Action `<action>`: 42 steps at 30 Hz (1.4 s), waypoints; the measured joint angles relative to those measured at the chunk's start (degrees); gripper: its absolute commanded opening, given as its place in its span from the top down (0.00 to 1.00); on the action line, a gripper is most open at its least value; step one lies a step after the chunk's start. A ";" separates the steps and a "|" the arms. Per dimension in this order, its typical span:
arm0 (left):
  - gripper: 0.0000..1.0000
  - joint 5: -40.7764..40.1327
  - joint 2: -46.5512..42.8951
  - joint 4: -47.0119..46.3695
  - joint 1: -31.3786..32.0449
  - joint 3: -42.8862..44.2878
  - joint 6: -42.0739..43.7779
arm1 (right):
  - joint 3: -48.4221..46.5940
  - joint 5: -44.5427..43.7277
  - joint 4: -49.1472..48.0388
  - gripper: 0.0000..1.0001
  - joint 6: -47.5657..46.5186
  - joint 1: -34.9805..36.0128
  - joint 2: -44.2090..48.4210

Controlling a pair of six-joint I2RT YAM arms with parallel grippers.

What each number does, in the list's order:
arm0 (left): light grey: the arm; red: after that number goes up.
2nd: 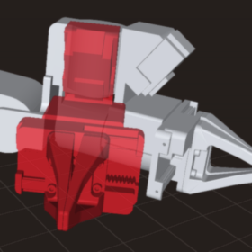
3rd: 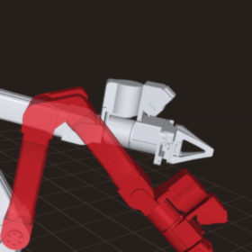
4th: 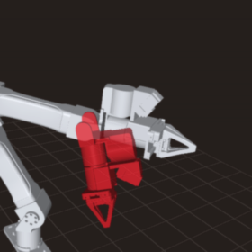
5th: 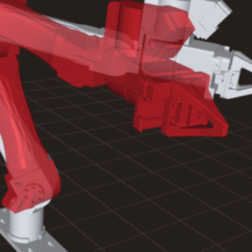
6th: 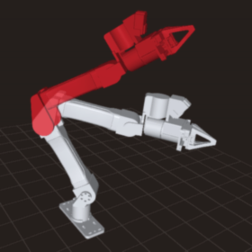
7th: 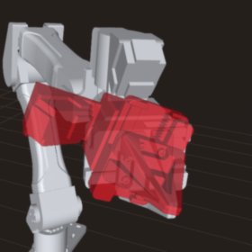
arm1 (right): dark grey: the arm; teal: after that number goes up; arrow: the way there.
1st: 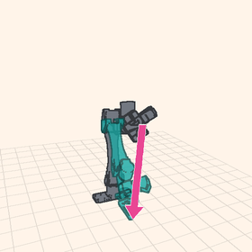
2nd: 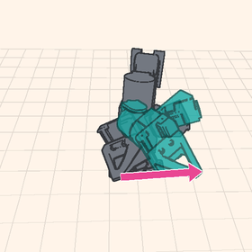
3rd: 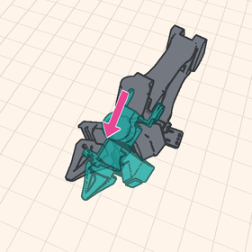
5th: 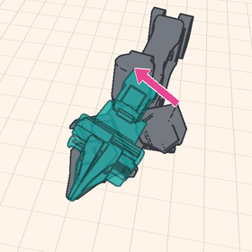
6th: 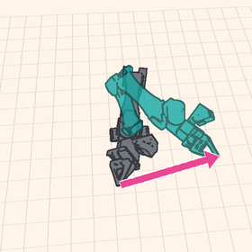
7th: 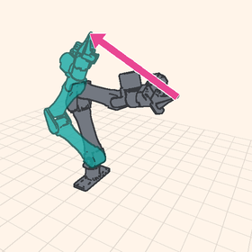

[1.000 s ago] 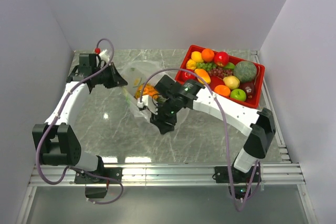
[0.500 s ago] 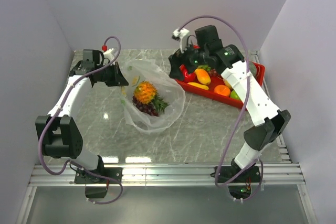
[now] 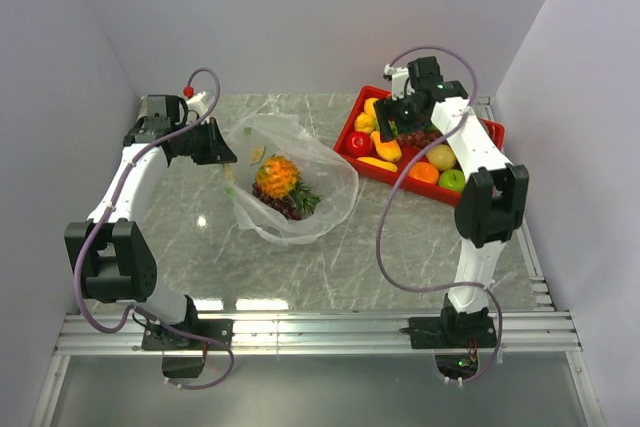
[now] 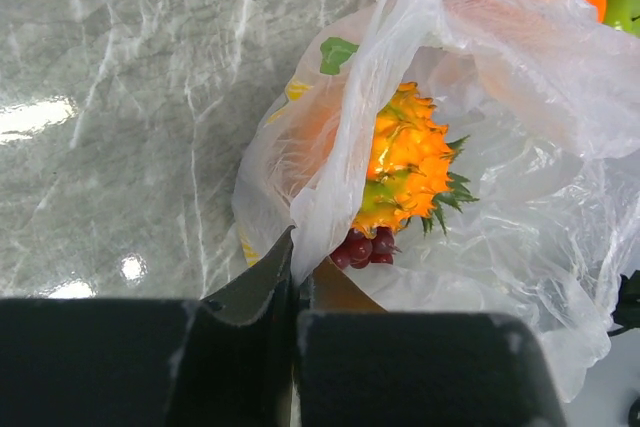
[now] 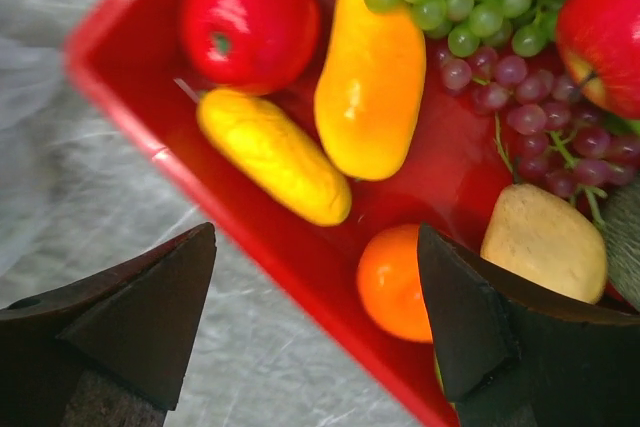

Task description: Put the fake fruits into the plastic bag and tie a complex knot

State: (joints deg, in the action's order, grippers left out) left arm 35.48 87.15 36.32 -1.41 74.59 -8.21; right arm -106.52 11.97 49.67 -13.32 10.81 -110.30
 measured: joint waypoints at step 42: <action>1.00 -1.20 -0.04 1.40 -0.11 -0.26 -3.06 | 4.07 1.20 -6.21 0.83 2.10 0.20 5.88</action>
State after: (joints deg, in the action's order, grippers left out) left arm 34.28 87.11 37.71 -1.52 74.32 -11.27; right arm -102.45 13.17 43.46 -11.22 11.00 -104.42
